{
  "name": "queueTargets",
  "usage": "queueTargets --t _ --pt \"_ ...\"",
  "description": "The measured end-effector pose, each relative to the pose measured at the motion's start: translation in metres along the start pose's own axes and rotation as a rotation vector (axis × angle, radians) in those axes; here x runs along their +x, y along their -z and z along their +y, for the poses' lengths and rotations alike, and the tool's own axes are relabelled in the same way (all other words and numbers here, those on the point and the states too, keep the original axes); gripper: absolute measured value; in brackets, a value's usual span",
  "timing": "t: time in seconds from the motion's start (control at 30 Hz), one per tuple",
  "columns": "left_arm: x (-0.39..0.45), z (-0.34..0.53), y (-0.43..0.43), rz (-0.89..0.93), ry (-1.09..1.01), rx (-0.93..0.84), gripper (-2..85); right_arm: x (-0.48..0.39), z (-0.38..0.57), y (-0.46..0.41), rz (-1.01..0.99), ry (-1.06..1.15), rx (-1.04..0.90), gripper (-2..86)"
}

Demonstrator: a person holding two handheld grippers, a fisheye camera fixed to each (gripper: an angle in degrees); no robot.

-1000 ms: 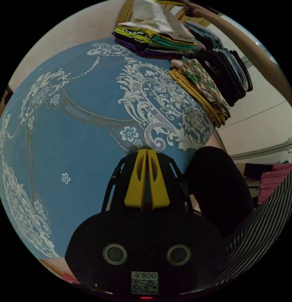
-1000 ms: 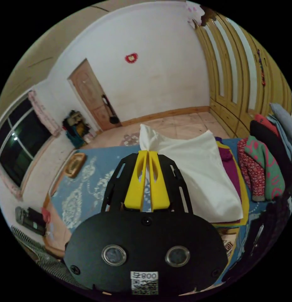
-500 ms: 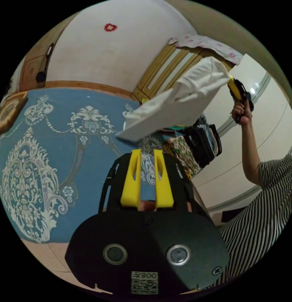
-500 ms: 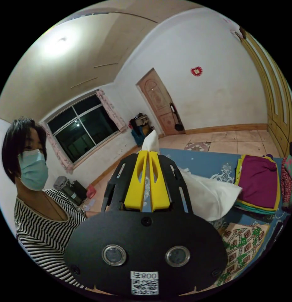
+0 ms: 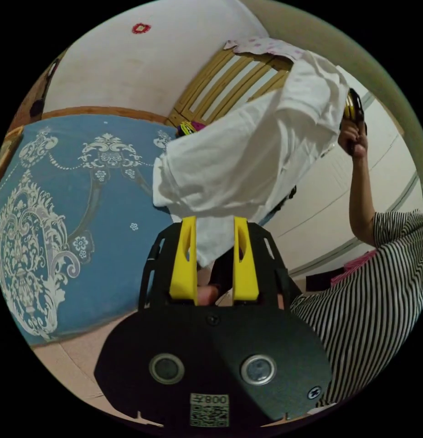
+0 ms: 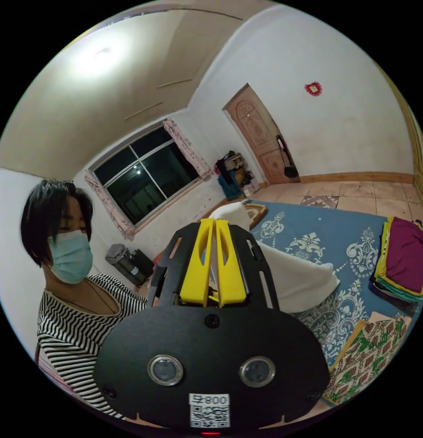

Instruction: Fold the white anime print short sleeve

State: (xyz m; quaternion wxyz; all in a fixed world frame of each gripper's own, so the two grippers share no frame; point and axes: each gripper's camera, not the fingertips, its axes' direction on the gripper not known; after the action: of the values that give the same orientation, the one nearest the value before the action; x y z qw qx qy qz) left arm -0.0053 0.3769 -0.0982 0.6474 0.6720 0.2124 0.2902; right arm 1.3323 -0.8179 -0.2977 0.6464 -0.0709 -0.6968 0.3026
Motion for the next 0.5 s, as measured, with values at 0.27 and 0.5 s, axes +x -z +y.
queueTargets --t 0.27,0.5 --pt "0.112 -0.066 0.014 -0.126 -0.108 -0.014 13.2 -0.115 0.003 -0.006 0.033 0.087 0.021 0.2" --pt "0.231 -0.121 0.031 -0.287 -0.231 -0.01 9.4 -0.182 0.015 -0.016 0.045 0.092 0.016 0.2"
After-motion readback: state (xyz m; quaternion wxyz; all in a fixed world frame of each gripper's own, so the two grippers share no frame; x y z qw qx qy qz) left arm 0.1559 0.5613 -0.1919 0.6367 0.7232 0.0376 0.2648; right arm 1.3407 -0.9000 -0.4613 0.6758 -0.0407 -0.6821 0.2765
